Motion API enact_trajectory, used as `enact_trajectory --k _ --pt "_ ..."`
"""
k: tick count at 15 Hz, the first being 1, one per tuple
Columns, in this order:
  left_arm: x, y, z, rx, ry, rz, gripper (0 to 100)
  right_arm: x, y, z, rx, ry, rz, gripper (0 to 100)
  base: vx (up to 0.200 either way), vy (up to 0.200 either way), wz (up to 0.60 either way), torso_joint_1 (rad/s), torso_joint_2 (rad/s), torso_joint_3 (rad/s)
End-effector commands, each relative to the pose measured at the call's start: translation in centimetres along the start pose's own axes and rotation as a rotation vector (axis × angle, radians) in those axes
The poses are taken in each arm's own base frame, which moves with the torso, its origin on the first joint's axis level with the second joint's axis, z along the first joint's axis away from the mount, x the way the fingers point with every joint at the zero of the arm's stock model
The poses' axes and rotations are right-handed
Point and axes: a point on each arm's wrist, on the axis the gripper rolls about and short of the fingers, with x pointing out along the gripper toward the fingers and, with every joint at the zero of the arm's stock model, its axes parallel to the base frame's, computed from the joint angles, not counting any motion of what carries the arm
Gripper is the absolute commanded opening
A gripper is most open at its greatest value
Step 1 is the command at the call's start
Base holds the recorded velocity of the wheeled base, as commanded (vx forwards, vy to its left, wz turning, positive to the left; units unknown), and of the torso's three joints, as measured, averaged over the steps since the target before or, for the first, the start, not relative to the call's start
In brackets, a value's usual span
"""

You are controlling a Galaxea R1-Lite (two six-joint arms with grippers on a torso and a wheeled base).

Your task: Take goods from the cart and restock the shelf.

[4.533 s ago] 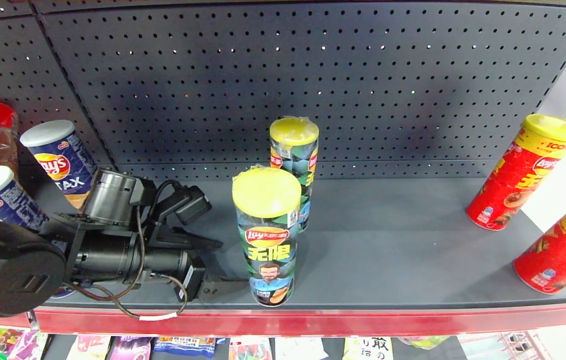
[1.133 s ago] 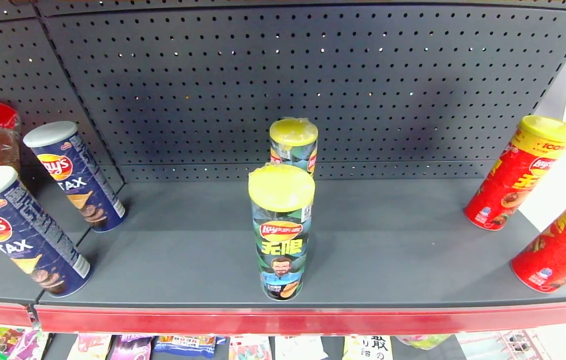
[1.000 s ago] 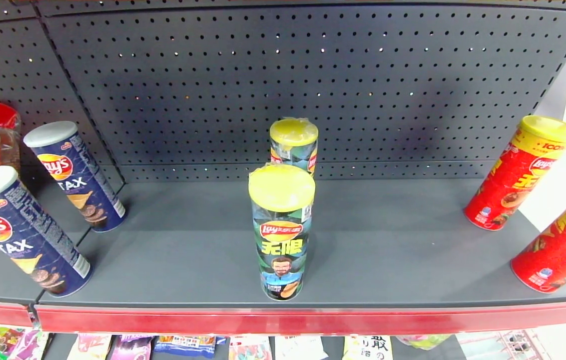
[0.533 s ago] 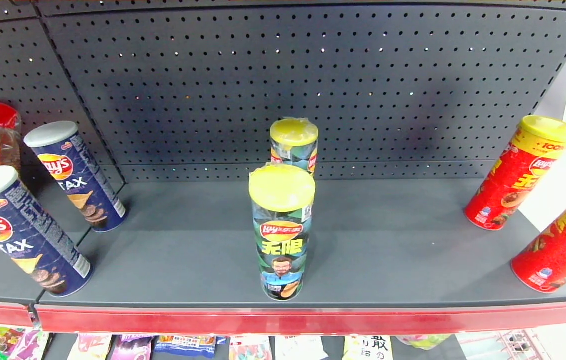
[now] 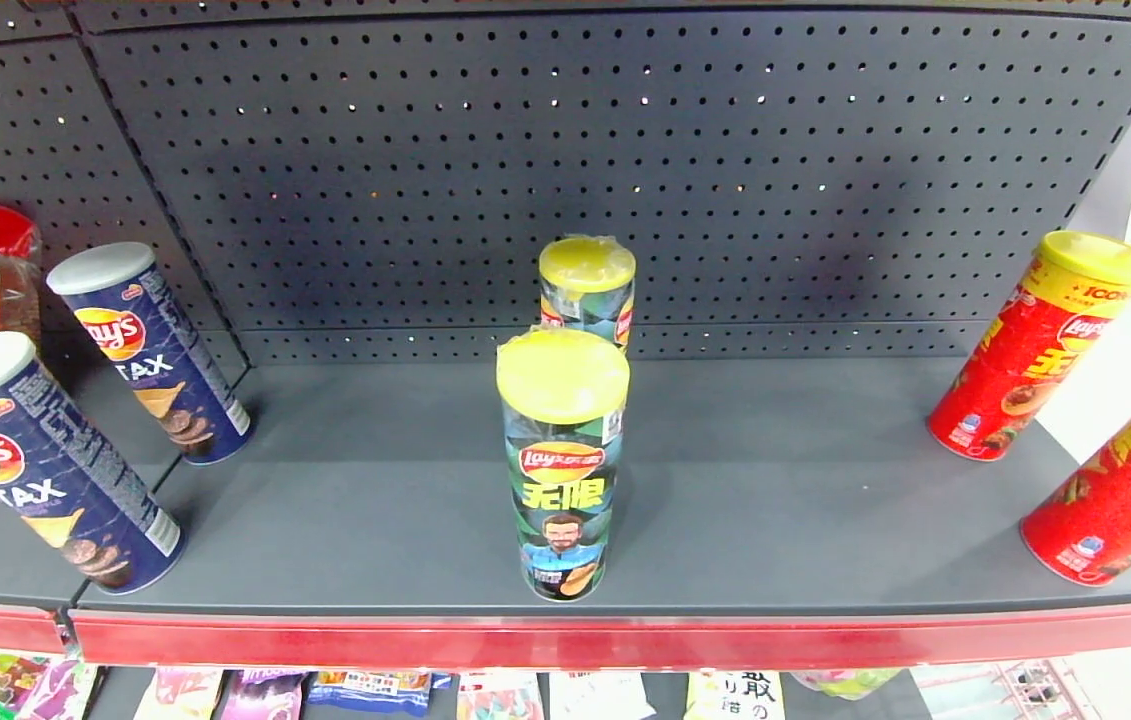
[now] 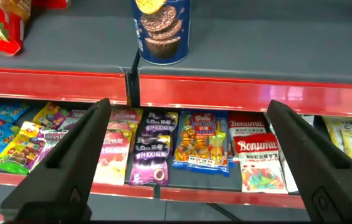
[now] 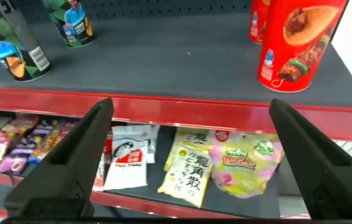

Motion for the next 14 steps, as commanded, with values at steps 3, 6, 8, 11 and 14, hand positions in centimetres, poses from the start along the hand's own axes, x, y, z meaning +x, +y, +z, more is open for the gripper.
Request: enact_trajectory --k 3,6,8,11,14 --pt "0.03 0.00 0.03 0.000 0.003 0.000 100 0.02 0.02 0.05 0.003 -0.011 0.009 100 0.000 0.000 0.00 0.000 0.00 0.000" --pt "0.04 0.00 -0.01 0.000 0.005 0.000 100 0.03 0.37 0.00 -0.033 0.018 0.161 100 0.000 0.000 0.00 0.000 0.00 0.000" --pt "0.04 0.00 0.03 0.007 0.005 -0.001 100 0.10 0.06 -0.04 -0.054 0.010 0.023 100 0.000 0.000 0.00 0.000 0.00 0.000" --pt "0.04 -0.01 0.03 0.016 0.005 -0.006 100 0.03 -0.37 -0.14 -0.052 -0.005 -0.162 100 0.000 0.000 0.00 0.000 0.00 0.000" --pt "0.04 0.06 0.03 0.020 0.005 -0.050 100 -0.01 -0.49 -0.67 -0.088 0.051 -0.195 100 0.000 0.000 0.00 0.000 0.00 0.000"
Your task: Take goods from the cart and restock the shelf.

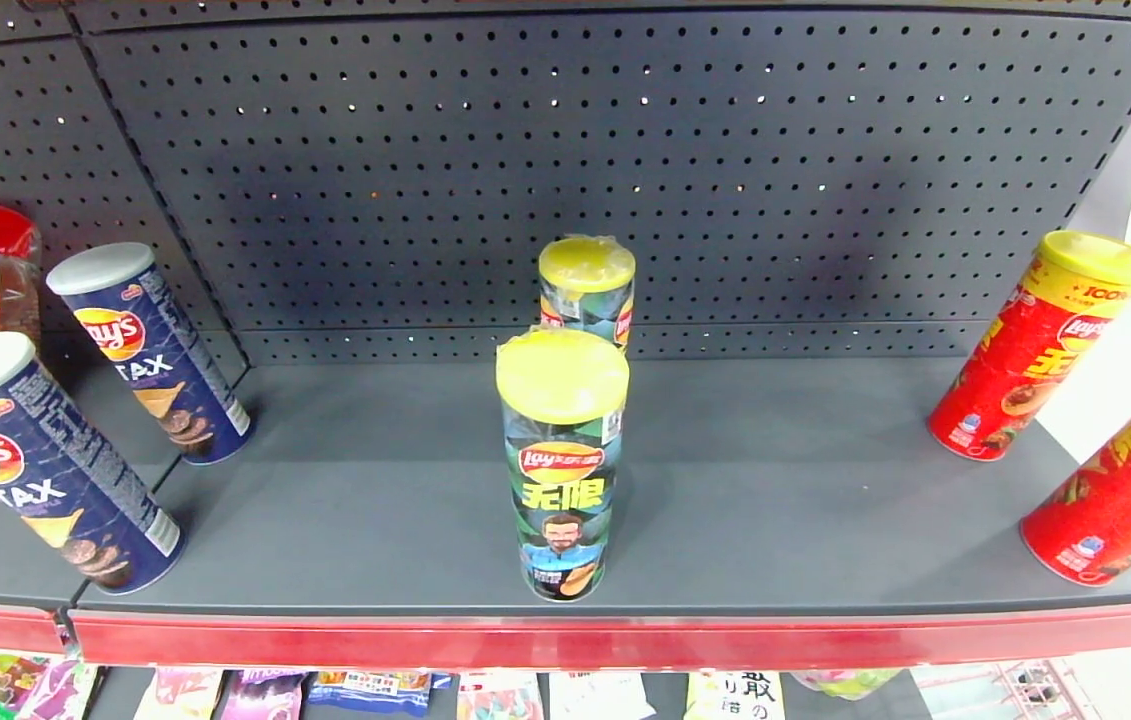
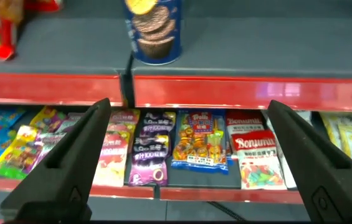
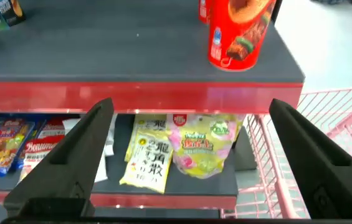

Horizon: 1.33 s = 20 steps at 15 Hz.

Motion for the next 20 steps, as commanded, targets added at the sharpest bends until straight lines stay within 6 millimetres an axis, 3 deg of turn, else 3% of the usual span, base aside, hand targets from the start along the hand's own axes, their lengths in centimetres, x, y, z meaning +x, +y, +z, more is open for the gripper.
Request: enact_trajectory --k 1,2,4,5,7,12,17,20 --pt "0.0 0.0 0.1 0.038 0.002 -0.035 100 0.0 0.0 0.0 -0.004 -0.001 0.000 100 0.000 0.000 0.00 0.000 0.00 0.000" --pt "0.0 0.0 0.1 0.049 -0.005 -0.057 100 0.0 0.0 0.0 -0.001 -0.001 0.000 100 0.000 0.000 0.00 0.000 0.00 0.000" --pt "-0.4 0.1 6.1 0.030 -0.062 -0.195 100 0.0 0.0 0.0 0.002 -0.003 0.003 100 0.000 0.000 0.00 0.000 0.00 0.000" --pt "1.1 -0.1 11.1 -0.087 -0.026 -0.260 100 0.0 0.0 0.0 0.000 -0.001 0.014 100 0.000 0.000 0.00 0.000 0.00 0.000" --pt "2.5 -0.8 13.7 -0.044 0.002 -0.456 100 0.0 0.0 0.0 0.006 -0.001 0.017 100 0.000 0.000 0.00 0.000 0.00 0.000" --pt "6.0 -2.2 13.5 -0.013 0.170 -0.575 100 0.0 0.0 0.0 0.008 -0.001 0.017 100 0.000 0.000 0.00 0.000 0.00 0.000" --pt "13.2 -4.3 12.5 0.114 0.337 -0.582 100 0.0 0.0 0.0 0.006 -0.001 0.017 100 0.000 0.000 0.00 0.000 0.00 0.000" --pt "16.1 -5.8 12.0 0.181 0.407 -0.634 100 0.0 0.0 0.0 0.006 -0.001 0.017 100 0.000 0.000 0.00 0.000 0.00 0.000"
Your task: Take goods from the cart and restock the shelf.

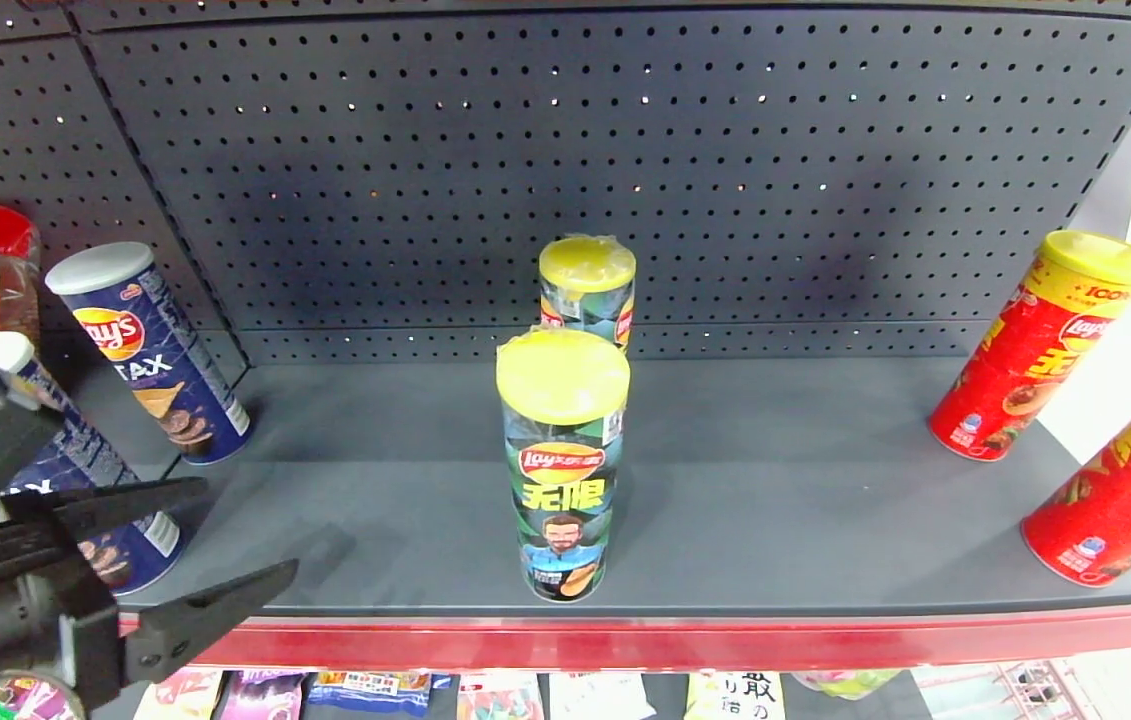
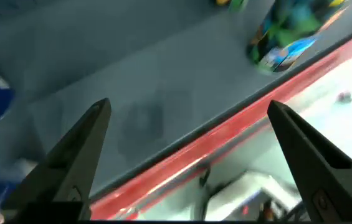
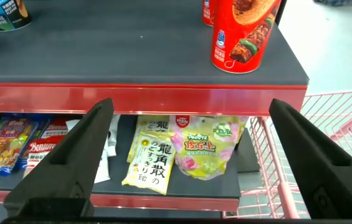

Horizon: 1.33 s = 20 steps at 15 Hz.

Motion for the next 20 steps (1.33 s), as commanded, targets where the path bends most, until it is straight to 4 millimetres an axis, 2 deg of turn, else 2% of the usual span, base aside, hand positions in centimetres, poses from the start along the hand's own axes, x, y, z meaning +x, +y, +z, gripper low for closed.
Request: enact_trajectory --k 1,4,7,13,16,20 --pt "4.5 0.7 0.4 0.006 0.126 -0.050 100 0.0 0.0 0.0 0.000 -0.001 0.001 100 0.000 0.000 0.00 0.000 0.00 0.000" --pt "7.9 0.3 1.0 0.031 0.188 -0.112 100 0.0 0.0 0.0 0.000 -0.001 -0.001 100 0.000 0.000 0.00 0.000 0.00 0.000" --pt "9.9 0.5 0.4 0.105 0.245 -0.144 100 0.0 0.0 0.0 0.000 -0.001 0.001 100 0.000 0.000 0.00 0.000 0.00 0.000" --pt "12.8 -0.4 1.1 0.134 0.266 -0.207 100 0.0 0.0 0.0 0.000 -0.001 -0.001 100 0.000 0.000 0.00 0.000 0.00 0.000" --pt "14.9 -0.7 2.0 0.146 0.262 -0.227 100 0.0 0.0 0.0 0.000 -0.001 -0.001 100 0.000 0.000 0.00 0.000 0.00 0.000" --pt "15.8 -0.9 2.5 0.151 0.254 -0.243 100 0.0 0.0 0.0 0.000 -0.001 -0.001 100 0.000 0.000 0.00 0.000 0.00 0.000"
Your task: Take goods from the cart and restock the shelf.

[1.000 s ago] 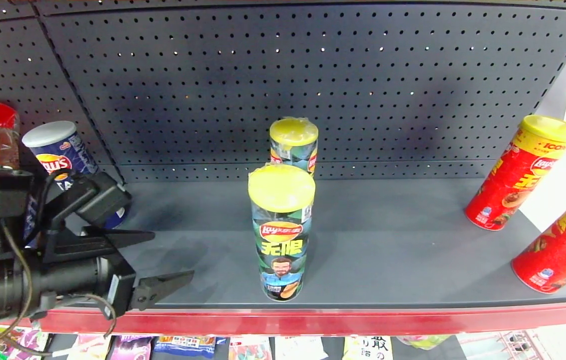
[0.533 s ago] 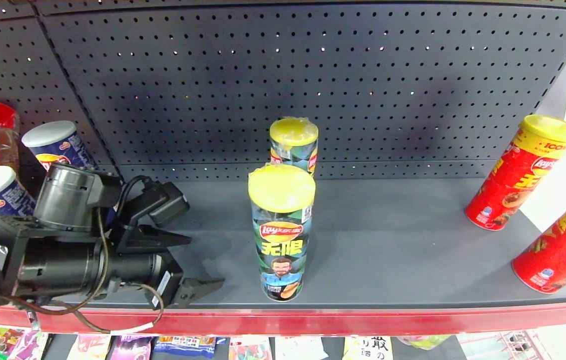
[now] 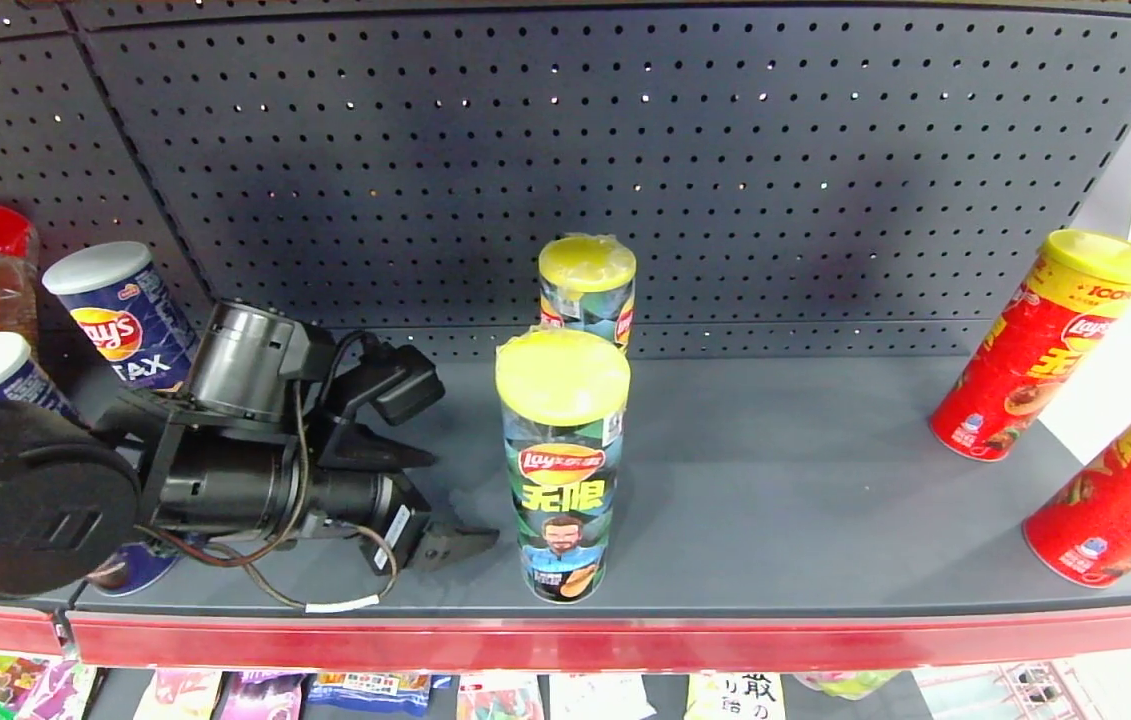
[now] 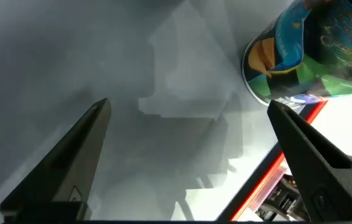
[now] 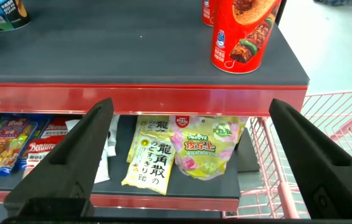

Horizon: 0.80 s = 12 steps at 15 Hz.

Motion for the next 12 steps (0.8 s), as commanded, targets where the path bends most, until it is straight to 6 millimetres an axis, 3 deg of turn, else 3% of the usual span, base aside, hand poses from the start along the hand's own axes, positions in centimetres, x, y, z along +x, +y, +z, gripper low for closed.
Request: enact_trajectory --k 1,12 --pt "0.5 0.0 0.0 0.002 0.005 -0.012 100 0.0 0.0 0.0 0.000 0.001 0.000 100 0.000 0.000 0.00 0.000 0.00 0.000" --pt "2.3 -0.4 -0.4 0.012 0.049 -0.051 100 0.0 0.0 0.0 0.000 -0.001 0.000 100 0.000 0.000 0.00 0.000 0.00 0.000"
